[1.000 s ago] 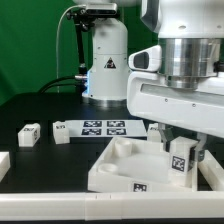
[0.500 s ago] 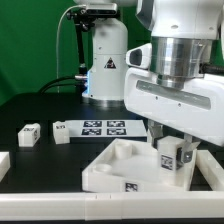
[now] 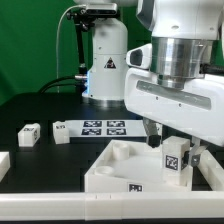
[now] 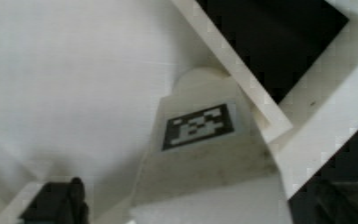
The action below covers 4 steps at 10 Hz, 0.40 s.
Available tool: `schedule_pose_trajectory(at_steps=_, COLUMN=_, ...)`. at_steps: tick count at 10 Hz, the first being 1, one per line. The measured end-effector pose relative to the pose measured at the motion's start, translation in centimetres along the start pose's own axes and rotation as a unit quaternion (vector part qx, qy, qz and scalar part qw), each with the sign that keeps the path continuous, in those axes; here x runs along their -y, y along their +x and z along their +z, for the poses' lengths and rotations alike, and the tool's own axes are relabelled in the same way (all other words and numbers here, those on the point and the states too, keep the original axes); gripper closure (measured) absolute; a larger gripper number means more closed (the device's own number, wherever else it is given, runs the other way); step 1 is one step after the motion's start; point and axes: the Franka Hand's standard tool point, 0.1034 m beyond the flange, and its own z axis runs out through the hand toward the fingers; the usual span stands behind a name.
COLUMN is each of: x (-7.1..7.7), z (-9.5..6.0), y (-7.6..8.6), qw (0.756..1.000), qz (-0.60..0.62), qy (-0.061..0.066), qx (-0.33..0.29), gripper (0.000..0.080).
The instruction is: Assemble one leg
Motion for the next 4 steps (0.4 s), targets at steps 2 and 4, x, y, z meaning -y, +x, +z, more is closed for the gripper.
schedule_pose_trajectory(at_steps=2, x=0.00, z=0.00, y=0.00, qw=1.000, qz=0.000, qy=0.000, qx=0.000, gripper=0.0151)
schedule_pose_trajectory(at_steps=4, x=0.00, z=0.00, y=0.00, qw=1.000, qz=0.000, qy=0.000, qx=0.000, gripper=0.0151)
